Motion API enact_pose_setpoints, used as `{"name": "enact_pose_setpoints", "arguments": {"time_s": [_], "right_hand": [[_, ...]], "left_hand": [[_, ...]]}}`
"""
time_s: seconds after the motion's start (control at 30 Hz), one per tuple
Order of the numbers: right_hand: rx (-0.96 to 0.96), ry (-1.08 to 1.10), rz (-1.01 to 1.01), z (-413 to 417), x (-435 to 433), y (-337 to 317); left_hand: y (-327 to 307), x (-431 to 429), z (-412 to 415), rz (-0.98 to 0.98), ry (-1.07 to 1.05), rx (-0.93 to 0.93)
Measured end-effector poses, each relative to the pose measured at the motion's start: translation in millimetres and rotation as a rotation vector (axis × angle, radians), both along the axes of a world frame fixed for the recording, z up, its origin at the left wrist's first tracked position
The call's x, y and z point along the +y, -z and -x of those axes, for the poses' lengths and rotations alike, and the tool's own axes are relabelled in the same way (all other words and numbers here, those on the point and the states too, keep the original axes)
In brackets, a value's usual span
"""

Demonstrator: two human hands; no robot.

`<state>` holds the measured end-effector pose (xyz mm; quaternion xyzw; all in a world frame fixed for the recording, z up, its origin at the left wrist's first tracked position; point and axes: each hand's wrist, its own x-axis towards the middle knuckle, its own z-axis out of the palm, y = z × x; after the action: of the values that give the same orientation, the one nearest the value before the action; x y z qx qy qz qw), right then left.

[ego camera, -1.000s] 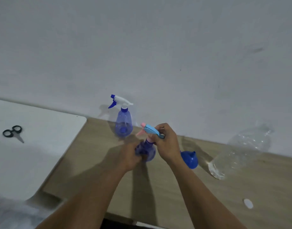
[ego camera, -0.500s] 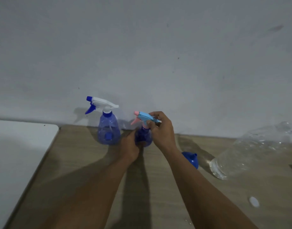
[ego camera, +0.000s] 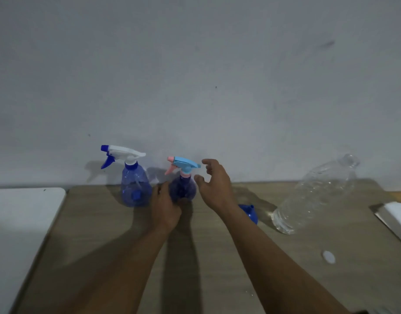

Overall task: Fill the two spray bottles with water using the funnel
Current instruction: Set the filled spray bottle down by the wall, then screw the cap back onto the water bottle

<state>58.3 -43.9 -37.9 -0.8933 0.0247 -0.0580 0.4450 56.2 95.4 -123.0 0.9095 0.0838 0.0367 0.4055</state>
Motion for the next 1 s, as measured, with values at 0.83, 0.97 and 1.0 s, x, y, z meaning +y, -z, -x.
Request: {"name": "enact_pose_setpoints", "arguments": {"time_s": [0.83,0.97,1.0], "right_hand": [[0.378,0.267,0.440,180.5,-245.3,13.8],[0.421,0.262,0.430,177.0,-284.5,34.4],[0.423,0.255,0.431,174.7,-291.1,40.0]], "left_hand": [[-108.2,-206.5,53.0,-0.006,0.574,-0.043],[-102.1,-239.4,53.4,0.016,0.588,-0.016],[-99.5,-245.0,52.8,0.021,0.589,-0.029]]}}
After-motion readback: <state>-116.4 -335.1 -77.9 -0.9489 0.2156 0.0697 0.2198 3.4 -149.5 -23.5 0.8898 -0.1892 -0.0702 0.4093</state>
